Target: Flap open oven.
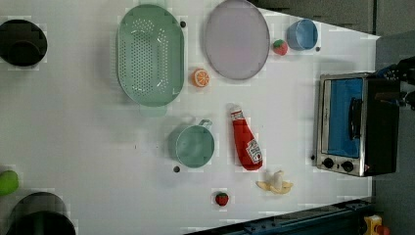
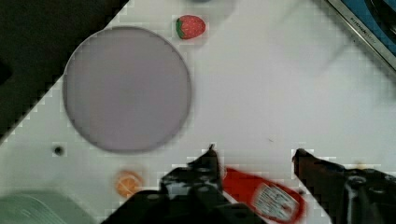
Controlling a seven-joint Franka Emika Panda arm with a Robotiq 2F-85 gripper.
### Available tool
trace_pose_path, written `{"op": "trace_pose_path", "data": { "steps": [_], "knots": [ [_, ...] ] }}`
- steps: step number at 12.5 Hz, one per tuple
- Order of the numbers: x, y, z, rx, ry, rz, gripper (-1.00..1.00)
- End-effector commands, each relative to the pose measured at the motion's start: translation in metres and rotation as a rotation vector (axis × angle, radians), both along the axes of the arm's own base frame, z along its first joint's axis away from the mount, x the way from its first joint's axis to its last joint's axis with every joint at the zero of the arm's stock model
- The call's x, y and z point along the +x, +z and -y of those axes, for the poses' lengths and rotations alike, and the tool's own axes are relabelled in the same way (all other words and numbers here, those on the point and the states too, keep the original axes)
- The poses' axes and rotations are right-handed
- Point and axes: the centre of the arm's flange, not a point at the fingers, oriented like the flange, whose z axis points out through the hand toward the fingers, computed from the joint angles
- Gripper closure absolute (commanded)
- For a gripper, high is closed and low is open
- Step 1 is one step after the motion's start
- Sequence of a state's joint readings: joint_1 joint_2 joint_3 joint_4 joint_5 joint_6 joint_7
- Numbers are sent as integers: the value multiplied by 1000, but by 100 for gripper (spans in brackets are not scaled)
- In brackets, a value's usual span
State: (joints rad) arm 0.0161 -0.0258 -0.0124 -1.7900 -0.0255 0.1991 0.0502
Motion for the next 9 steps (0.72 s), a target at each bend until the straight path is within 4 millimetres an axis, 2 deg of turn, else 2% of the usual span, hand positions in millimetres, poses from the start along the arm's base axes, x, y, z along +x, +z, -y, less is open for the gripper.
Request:
{"op": "trace_pose_path", "data": {
  "steps": [1, 3, 5, 6, 9],
  "knots": [
    [-132, 69, 39, 33, 33, -64, -59],
    [-131, 69, 39, 33, 33, -64, -99],
    [-131, 69, 39, 33, 33, -64, -100],
    [-131, 69, 39, 33, 33, -64, -89],
    [-132, 68, 42, 33, 28, -66, -15]
  ]
}}
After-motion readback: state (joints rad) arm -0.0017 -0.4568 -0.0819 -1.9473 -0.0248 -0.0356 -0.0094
